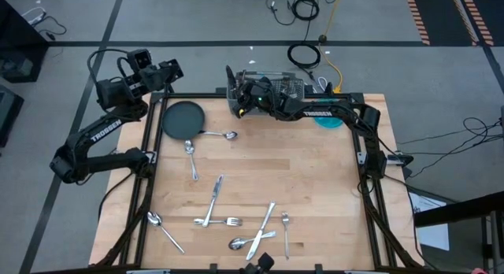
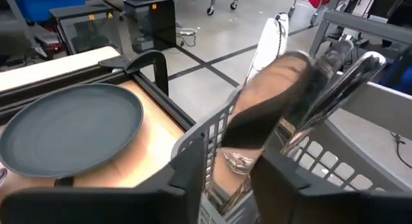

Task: Sort silverware
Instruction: Put the table knife into the silverware organizer, then put the spoon into the silverware organizer

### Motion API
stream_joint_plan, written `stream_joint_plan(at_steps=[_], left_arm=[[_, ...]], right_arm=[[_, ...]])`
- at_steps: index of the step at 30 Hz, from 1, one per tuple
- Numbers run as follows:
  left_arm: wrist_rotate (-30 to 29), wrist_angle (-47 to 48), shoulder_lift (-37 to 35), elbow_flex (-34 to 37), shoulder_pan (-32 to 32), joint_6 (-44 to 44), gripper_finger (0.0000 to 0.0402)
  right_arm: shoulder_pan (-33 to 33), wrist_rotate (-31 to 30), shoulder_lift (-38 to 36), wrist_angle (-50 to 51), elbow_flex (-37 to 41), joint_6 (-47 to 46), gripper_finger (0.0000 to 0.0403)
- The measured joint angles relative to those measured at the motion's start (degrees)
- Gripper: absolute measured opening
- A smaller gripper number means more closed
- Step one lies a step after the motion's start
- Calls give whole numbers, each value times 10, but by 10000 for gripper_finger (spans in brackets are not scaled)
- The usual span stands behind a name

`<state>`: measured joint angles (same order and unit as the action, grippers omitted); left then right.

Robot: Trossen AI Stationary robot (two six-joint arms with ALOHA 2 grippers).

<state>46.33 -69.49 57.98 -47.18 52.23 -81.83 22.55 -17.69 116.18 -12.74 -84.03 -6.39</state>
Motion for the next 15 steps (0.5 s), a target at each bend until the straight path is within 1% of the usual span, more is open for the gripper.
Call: stream_joint_plan(at_steps=[3, 7, 9, 10, 11, 13, 14, 15], left_arm=[[0, 1, 0, 0, 0, -2, 123], [12, 1, 0, 0, 0, -1, 123], [42, 12, 0, 0, 0, 24, 123], [73, 26, -1, 0, 0, 45, 123], [110, 50, -1, 0, 0, 69, 123], [170, 143, -1, 0, -3, 123, 123], [185, 210, -1, 0, -7, 160, 123], [188, 284, -1, 0, -13, 213, 123]], right_arm=[[0, 0, -6, 7, 0, 4, 143], [0, -1, -37, 7, 1, 23, 179], [1, -2, -59, 11, 1, 44, 193], [1, -2, -72, 18, 1, 58, 199], [1, -2, -86, 27, 1, 74, 204], [1, -4, -125, 48, 1, 114, 213], [1, -4, -151, 60, 1, 134, 217], [1, -4, -179, 70, 1, 152, 220]])
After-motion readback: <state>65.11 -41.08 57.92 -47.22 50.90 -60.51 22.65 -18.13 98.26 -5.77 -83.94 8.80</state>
